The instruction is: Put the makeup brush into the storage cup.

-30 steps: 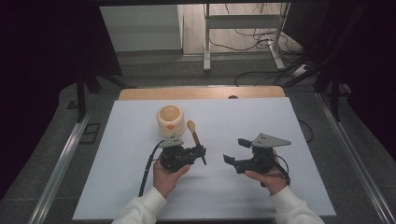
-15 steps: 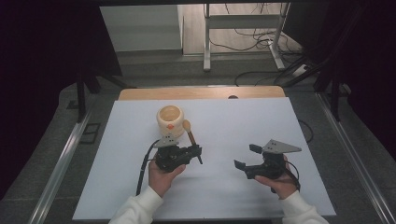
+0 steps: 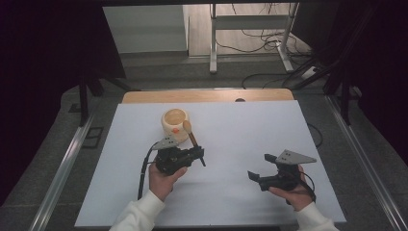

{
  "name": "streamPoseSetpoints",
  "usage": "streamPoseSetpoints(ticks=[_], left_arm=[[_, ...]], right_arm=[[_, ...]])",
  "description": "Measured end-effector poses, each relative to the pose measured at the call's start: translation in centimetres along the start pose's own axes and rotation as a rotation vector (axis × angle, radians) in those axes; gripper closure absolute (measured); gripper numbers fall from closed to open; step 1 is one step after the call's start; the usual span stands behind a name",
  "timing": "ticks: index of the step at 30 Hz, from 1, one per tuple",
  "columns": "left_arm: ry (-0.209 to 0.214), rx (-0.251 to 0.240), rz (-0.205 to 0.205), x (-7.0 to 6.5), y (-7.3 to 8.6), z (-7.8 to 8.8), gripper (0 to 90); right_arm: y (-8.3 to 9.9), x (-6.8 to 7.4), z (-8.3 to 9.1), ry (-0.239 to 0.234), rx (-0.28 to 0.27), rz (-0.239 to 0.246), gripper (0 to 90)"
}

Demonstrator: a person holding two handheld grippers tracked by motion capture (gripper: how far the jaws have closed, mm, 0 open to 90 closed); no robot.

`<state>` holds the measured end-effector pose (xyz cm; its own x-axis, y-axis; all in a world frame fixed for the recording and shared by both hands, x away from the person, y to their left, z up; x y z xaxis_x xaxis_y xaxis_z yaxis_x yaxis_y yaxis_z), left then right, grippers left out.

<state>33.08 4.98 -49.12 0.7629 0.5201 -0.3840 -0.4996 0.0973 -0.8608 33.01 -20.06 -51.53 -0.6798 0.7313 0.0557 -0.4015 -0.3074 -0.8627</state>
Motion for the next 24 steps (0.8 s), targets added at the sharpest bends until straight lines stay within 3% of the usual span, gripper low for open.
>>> streamPoseSetpoints(ticks=[5, 11, 24], left_arm=[[-0.005, -0.006, -0.011, -0.1, -0.3, 0.3, 79.0], [-0.002, -0.007, -0.011, 0.1, -0.6, 0.5, 79.0], [-0.010, -0.012, -0.009, 0.4, -1.0, 0.7, 79.0]], right_arm=[[0.6, 0.1, 0.4, 0.000, 0.005, 0.002, 5.9], [1.1, -0.9, 0.8, 0.021, 0.003, -0.026, 6.0], [2.3, -1.6, 1.0, 0.039, 0.034, -0.024, 6.4]])
Point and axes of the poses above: each handheld gripper's, and its own axes: z roughly backward along the jaws, y roughly out of its underside, x roughly to its left, the point moved 8 cm from there along -z, roughly forward along the jaws, and after that the axes turned 6 degrees about y, right-handed, at the moved point
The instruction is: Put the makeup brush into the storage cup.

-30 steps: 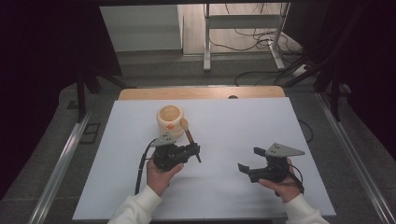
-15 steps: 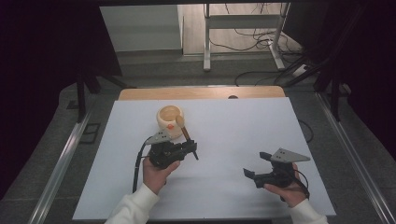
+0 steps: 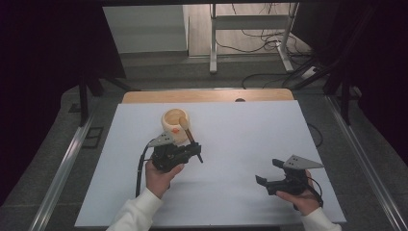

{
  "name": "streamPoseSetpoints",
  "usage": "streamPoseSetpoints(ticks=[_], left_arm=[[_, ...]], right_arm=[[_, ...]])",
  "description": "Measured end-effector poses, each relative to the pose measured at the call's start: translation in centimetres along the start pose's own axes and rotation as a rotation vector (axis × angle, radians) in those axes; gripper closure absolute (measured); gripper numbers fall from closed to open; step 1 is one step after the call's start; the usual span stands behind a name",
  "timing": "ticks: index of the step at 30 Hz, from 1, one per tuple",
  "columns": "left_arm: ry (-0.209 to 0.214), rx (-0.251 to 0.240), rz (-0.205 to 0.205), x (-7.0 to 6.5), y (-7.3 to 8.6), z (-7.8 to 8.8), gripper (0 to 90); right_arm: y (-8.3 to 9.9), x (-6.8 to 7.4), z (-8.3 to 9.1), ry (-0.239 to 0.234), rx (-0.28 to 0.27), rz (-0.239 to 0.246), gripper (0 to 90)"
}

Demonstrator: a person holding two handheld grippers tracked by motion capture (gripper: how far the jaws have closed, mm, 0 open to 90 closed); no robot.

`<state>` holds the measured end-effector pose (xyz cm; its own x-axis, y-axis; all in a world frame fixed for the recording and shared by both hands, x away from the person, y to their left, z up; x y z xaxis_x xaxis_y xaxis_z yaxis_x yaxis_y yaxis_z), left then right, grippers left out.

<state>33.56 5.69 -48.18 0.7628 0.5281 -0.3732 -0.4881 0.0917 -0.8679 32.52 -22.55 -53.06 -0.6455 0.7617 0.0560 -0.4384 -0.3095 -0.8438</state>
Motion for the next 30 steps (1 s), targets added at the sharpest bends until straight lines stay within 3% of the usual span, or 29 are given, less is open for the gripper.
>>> streamPoseSetpoints(ticks=[6, 18, 30], left_arm=[[-0.008, -0.010, 0.000, 0.4, -0.8, 0.3, 79.1], [-0.020, -0.043, -0.025, 1.1, -4.2, 1.5, 79.0], [-0.058, -0.049, -0.034, 2.4, -5.3, 2.1, 79.1]], right_arm=[[0.0, 0.2, -0.2, -0.003, 0.004, 0.012, 6.4], [0.1, 0.0, -0.1, -0.006, 0.006, 0.009, 6.6], [0.2, 0.2, -0.3, -0.012, 0.022, 0.013, 6.6]])
Point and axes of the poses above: each handheld gripper's, and its own axes: z roughly backward along the jaws, y roughly out of its underside, x roughly to its left, the point moved 8 cm from there along -z, roughly forward along the jaws, and after that the axes turned 6 degrees about y, right-handed, at the moved point
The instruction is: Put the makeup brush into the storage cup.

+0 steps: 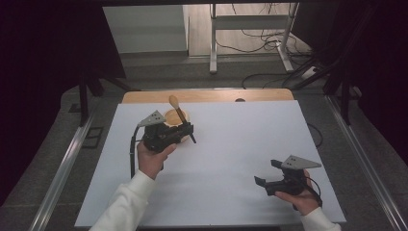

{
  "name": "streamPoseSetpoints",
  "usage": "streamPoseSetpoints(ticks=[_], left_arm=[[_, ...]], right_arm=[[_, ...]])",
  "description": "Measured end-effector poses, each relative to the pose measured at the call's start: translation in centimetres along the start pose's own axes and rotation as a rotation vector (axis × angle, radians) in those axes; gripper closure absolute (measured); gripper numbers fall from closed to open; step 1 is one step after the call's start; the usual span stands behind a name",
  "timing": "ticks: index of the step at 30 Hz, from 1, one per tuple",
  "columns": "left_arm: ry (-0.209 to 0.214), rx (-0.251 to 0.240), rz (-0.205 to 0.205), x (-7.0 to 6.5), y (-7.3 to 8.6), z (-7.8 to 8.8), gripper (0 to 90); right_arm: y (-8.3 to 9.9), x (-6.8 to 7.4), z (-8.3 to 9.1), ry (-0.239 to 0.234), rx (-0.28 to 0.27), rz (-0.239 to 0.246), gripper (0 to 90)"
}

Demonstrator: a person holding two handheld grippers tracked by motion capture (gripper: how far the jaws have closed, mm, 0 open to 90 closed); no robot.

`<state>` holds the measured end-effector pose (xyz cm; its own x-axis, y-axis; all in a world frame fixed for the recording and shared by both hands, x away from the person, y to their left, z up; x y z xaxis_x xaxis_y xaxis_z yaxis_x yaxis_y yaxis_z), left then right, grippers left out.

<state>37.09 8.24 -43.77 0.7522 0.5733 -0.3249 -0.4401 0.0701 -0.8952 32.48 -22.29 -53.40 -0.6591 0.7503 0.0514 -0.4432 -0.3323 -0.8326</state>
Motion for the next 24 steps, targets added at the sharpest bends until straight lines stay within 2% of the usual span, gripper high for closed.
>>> streamPoseSetpoints(ticks=[24], left_arm=[[-0.066, 0.009, 0.022, 3.4, -1.8, -0.1, 79.0]], right_arm=[[0.1, -0.1, -0.1, 0.000, 0.005, -0.001, 6.6]])
Point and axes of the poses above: each handheld gripper's, and its own axes: z roughly backward along the jaws, y roughly out of its underside, x roughly to its left, the point moved 8 cm from there along -z, roughly forward along the jaws, and after that the axes turned 6 degrees about y, right-handed, at the moved point
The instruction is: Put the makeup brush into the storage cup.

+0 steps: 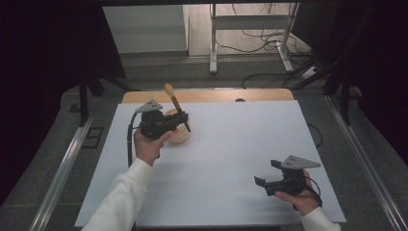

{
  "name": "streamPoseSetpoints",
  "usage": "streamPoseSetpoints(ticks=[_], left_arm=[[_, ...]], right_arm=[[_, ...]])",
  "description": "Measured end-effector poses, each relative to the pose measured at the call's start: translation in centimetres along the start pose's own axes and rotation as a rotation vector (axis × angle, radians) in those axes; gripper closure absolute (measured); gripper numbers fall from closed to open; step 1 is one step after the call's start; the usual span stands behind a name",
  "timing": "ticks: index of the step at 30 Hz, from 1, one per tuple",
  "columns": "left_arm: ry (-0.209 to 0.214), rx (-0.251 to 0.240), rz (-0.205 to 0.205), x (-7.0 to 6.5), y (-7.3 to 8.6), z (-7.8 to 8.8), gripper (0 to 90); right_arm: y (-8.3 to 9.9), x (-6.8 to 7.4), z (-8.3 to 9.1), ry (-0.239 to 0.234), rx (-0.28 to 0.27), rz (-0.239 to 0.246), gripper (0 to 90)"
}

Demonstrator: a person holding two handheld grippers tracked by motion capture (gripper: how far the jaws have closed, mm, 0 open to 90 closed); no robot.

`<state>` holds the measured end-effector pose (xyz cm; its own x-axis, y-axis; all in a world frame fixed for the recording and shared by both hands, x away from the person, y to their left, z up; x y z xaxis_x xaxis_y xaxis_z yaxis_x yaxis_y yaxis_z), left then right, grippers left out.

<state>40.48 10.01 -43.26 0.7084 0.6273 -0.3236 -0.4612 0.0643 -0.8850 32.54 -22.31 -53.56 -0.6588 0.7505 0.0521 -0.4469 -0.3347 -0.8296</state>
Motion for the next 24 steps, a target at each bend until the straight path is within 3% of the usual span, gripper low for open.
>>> streamPoseSetpoints(ticks=[24], left_arm=[[-0.037, -0.011, 0.005, 1.7, -0.9, 0.2, 79.0]], right_arm=[[0.1, 0.0, -0.1, 0.003, 0.010, 0.002, 6.7]])
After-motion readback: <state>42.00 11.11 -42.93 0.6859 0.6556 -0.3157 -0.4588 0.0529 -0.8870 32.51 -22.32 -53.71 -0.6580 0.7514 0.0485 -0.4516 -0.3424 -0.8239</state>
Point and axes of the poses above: each handheld gripper's, and its own axes: z roughly backward along the jaws, y roughly out of its underside, x roughly to its left, the point moved 8 cm from there along -z, roughly forward along the jaws, and after that the axes turned 6 degrees about y, right-handed, at the moved point
